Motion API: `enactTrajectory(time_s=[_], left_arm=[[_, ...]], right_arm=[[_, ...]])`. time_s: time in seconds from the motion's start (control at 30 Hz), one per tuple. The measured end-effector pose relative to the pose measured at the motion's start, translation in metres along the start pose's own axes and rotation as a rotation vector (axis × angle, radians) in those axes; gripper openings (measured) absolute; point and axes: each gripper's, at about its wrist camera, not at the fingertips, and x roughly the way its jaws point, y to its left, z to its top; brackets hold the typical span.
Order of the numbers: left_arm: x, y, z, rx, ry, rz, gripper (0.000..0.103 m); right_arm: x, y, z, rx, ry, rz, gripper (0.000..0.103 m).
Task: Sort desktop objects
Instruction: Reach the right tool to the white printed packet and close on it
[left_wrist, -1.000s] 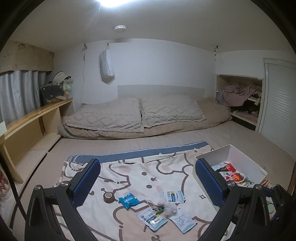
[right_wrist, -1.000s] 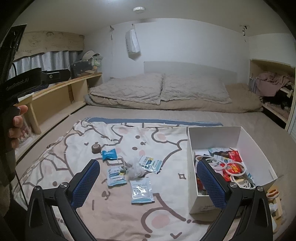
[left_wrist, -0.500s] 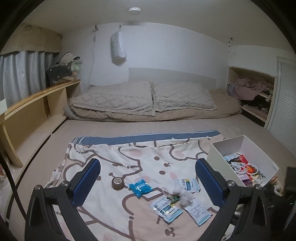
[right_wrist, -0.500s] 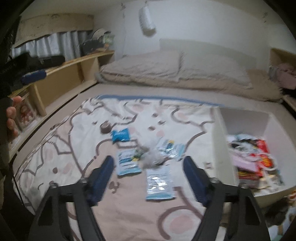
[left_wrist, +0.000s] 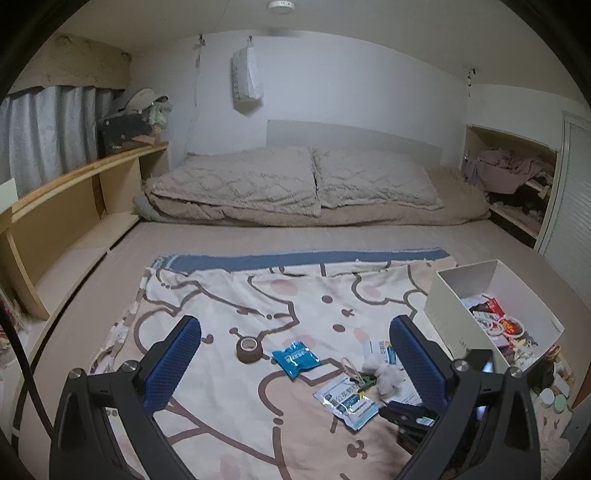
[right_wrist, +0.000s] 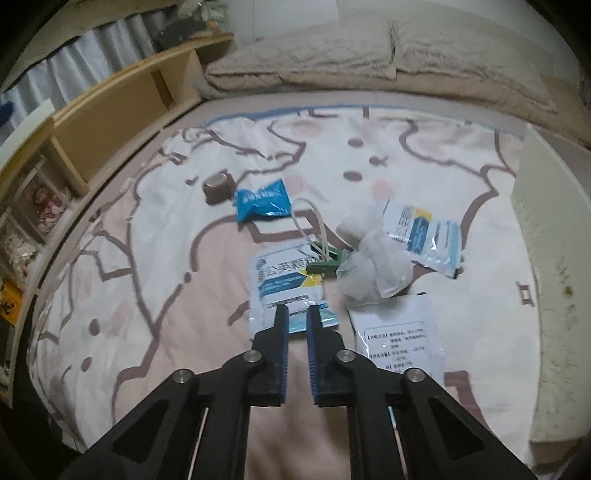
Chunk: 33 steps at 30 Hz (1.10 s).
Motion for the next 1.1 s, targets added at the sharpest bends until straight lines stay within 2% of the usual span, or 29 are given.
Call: enactTrajectory(time_s=[0.13, 0.27, 0.47, 0.53, 0.63, 0.83, 1.0, 1.1], left_arm=[[0.018, 0.006, -0.005, -0.019, 0.066, -0.008, 0.085], [0.045, 0.009, -0.015, -0.006, 0.128, 0.021, 0.07], [0.087, -0.002, -0.038, 0.037, 0.252, -0.003, 0.052], [0.095, -0.004, -0.043, 0.05, 0.281, -0.008, 0.043], [0.109, -0.002, -0.048, 0.043, 0.333, -0.006, 0.035], [0.13, 0.018, -0.058, -0.037, 0.402, -0.004, 0.024], [0.144, 0.032, -0.074, -0.088, 0.464, -0.028, 0.024], [0.15, 0.032, -0.084, -0.08, 0.502, -0.044, 0.024]], right_arm=[[0.018, -0.009, 0.005, 0.028, 0.023, -0.01, 0.008], [0.026, -0.015, 0.01, 0.031, 0.025, -0.023, 0.008], [0.044, -0.022, 0.019, 0.034, 0.048, -0.016, 0.008], [0.051, -0.022, 0.023, 0.031, 0.051, -0.019, 0.008], [0.061, -0.023, 0.03, 0.032, 0.058, -0.014, 0.008], [0.075, -0.006, 0.034, -0.013, 0.08, 0.055, 0.008], [0.071, 0.018, 0.014, -0.056, 0.104, 0.128, 0.008], [0.066, 0.032, 0.0, -0.091, 0.122, 0.171, 0.008]])
